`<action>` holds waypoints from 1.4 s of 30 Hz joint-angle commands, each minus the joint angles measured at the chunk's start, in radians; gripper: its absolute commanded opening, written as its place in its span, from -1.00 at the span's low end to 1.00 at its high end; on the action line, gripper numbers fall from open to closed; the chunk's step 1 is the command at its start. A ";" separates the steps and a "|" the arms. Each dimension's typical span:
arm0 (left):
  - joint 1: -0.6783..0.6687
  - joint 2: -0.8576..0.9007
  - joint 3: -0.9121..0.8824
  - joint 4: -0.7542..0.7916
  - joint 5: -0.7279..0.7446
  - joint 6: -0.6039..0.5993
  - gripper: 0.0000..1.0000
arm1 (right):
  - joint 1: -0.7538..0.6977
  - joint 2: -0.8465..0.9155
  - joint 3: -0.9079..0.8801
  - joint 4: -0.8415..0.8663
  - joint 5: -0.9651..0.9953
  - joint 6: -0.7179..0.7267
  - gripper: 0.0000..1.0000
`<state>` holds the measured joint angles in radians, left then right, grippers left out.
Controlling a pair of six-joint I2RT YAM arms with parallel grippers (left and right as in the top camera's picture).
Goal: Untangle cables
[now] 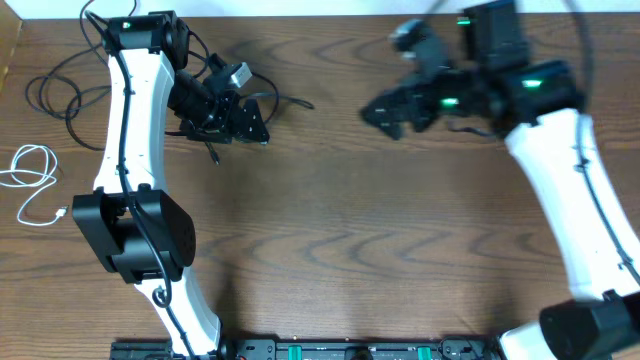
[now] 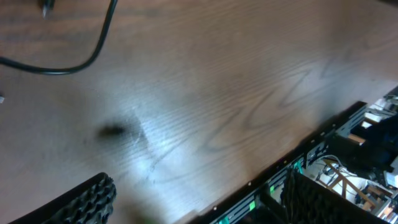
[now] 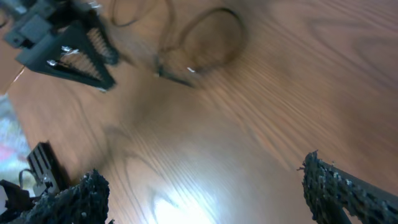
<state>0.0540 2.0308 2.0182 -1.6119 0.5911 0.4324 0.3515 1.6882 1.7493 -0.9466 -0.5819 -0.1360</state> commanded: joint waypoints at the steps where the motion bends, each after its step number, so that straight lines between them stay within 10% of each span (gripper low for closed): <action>1: -0.001 0.002 -0.004 -0.078 0.056 0.072 0.75 | 0.087 0.077 -0.010 0.062 0.027 -0.011 0.93; 14: 0.003 0.002 -0.004 0.011 0.048 0.037 0.55 | 0.131 0.148 -0.002 0.150 0.119 0.043 0.69; 27: 0.005 0.002 -0.005 0.446 -0.502 -0.541 0.55 | -0.071 0.132 0.000 0.056 0.103 0.220 0.77; 42: 0.055 0.195 -0.005 0.548 -0.766 -0.745 0.37 | -0.062 0.132 0.000 -0.001 0.144 0.217 0.82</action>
<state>0.1101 2.1521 2.0178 -1.0527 -0.0578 -0.1745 0.2810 1.8500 1.7329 -0.9363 -0.4500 0.0719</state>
